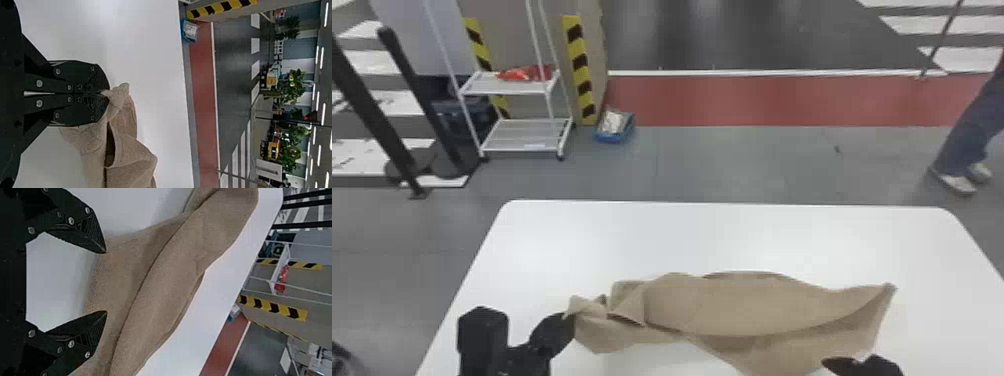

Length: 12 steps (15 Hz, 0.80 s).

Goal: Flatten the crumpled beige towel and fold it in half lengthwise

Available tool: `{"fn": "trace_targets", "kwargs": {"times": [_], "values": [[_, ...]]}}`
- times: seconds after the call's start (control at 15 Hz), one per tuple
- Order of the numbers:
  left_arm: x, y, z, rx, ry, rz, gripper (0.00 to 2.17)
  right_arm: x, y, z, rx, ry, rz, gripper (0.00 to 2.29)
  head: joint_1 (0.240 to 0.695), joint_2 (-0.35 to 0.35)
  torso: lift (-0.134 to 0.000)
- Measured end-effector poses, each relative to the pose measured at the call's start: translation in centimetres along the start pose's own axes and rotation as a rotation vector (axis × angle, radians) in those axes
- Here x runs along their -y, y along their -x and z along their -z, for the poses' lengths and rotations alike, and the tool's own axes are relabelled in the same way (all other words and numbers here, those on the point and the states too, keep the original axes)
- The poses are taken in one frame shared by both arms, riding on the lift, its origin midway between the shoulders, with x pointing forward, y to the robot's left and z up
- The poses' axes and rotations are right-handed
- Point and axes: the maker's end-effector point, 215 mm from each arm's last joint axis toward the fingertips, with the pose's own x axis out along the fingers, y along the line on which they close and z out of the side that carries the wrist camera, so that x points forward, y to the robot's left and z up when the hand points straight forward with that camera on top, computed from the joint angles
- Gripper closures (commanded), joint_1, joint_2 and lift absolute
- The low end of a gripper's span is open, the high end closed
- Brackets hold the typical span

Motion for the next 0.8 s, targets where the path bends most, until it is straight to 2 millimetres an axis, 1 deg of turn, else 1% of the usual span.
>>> {"fn": "trace_targets", "kwargs": {"times": [0.07, 0.27, 0.33, 0.4, 0.8], "values": [[0.0, 0.0, 0.0, -0.001, -0.001, -0.001, 1.41, -0.3, -0.2, 0.7, -0.034, 0.001, -0.008, 0.41, 0.695, 0.052, 0.000], [0.0, 0.0, 0.1, -0.003, -0.004, -0.001, 1.41, -0.8, -0.8, 1.6, -0.092, -0.004, -0.018, 0.41, 0.695, 0.052, 0.000], [0.1, -0.1, 0.2, -0.005, -0.005, -0.001, 1.41, -0.9, -1.1, 1.7, -0.100, -0.005, -0.022, 0.41, 0.695, 0.054, 0.000], [0.1, -0.1, 0.2, -0.006, -0.006, 0.000, 1.41, -1.1, -1.4, 1.7, -0.108, -0.005, -0.025, 0.47, 0.695, 0.056, 0.000], [0.1, -0.2, 0.8, -0.016, -0.006, -0.001, 1.41, -1.9, -4.0, 1.6, -0.146, 0.002, -0.042, 0.47, 0.695, 0.079, 0.000]]}}
